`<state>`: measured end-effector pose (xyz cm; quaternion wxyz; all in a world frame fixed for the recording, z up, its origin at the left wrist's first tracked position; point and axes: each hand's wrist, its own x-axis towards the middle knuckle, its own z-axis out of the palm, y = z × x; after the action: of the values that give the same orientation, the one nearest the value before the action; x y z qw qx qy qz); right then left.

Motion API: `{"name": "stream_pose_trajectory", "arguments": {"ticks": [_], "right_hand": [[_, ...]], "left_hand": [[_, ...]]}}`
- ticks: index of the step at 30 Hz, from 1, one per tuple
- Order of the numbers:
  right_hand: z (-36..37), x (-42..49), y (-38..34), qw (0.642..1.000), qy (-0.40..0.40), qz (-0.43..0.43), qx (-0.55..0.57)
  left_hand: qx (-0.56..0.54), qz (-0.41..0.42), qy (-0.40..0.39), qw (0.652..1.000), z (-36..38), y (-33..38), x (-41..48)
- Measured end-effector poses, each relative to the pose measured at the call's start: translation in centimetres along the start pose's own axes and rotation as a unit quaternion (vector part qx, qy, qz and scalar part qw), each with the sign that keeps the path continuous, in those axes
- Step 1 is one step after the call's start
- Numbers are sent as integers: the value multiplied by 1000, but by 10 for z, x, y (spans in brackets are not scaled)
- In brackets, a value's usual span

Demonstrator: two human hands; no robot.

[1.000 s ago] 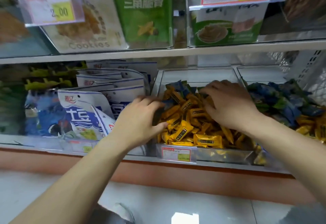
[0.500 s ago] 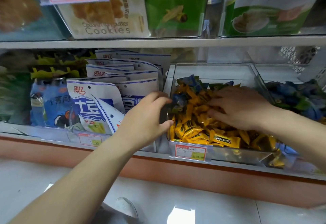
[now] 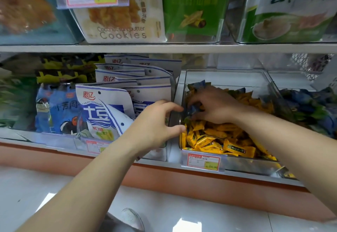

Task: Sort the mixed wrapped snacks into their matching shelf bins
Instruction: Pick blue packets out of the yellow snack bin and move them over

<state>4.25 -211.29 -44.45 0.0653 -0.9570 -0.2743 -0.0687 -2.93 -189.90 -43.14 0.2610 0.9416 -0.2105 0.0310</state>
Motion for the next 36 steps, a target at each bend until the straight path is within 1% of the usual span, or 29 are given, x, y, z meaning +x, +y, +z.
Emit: {"name": "stream_pose_trajectory", "arguments": {"ticks": [1,3,5,6,8,10,11,13,14,15,16,17,18,19,20,22,24,26,28,29,30,31,32,33,34,36], "right_hand": [[-4,-3,3,1000,10,1,18],[-15,-13,10,993,62,31,97],[-30,-24,12,967,118,63,219],[-35,-28,10,949,131,75,277],[-39,-33,4,910,126,81,386],[-38,-32,-2,883,89,72,456],[-36,-31,-4,869,71,66,486],[-29,-28,-6,846,68,72,524],[-25,-26,-5,858,82,78,501],[-21,-26,-3,891,87,78,438],[-17,-26,-1,931,59,63,354],[-13,-29,1,964,-4,35,263],[-10,-32,3,982,-78,-1,171],[-7,-37,6,987,-132,-31,88],[-6,-42,10,986,-156,-55,25],[-9,-53,20,984,-162,-60,-43],[-17,-61,30,984,-157,-38,-75],[-22,-65,37,980,-168,-21,-103],[-24,-62,36,975,-187,-15,-117],[-26,-59,34,976,-182,-10,-121],[-27,-55,29,981,-158,-6,-112],[-27,-49,22,990,-115,-7,-81],[-25,-41,17,997,-72,-8,-30],[-21,-33,12,999,-45,-10,24],[-16,-25,8,998,-42,-11,54],[-5,-10,6,996,-85,-5,33]], "left_hand": [[-1,0,8,1000,0,0,1],[3,4,46,999,2,4,4],[8,16,107,994,3,11,7],[-8,28,128,991,3,15,8],[-75,48,137,987,3,23,12],[-137,43,138,980,3,28,15],[-153,34,149,976,2,28,16],[-147,0,176,973,-3,23,18],[-130,-21,179,975,-6,19,18],[-113,-37,176,977,-10,14,18],[-102,-49,170,979,-13,9,17],[-103,-58,164,979,-16,5,15],[-112,-65,160,979,-18,1,14],[-120,-69,156,978,-20,-1,12],[-122,-69,152,978,-20,-3,11],[-115,-66,141,981,-18,-5,9],[-106,-68,131,983,-16,-6,8],[-103,-71,117,985,-13,-7,9],[-101,-74,112,986,-12,-8,9],[-103,-75,112,986,-12,-9,9],[-104,-76,112,985,-12,-9,9],[-104,-76,112,985,-12,-10,9],[-104,-76,111,986,-13,-10,9],[-104,-75,109,986,-13,-10,9],[-106,-74,107,986,-13,-9,9],[-111,-75,106,985,-12,-9,10]]}}
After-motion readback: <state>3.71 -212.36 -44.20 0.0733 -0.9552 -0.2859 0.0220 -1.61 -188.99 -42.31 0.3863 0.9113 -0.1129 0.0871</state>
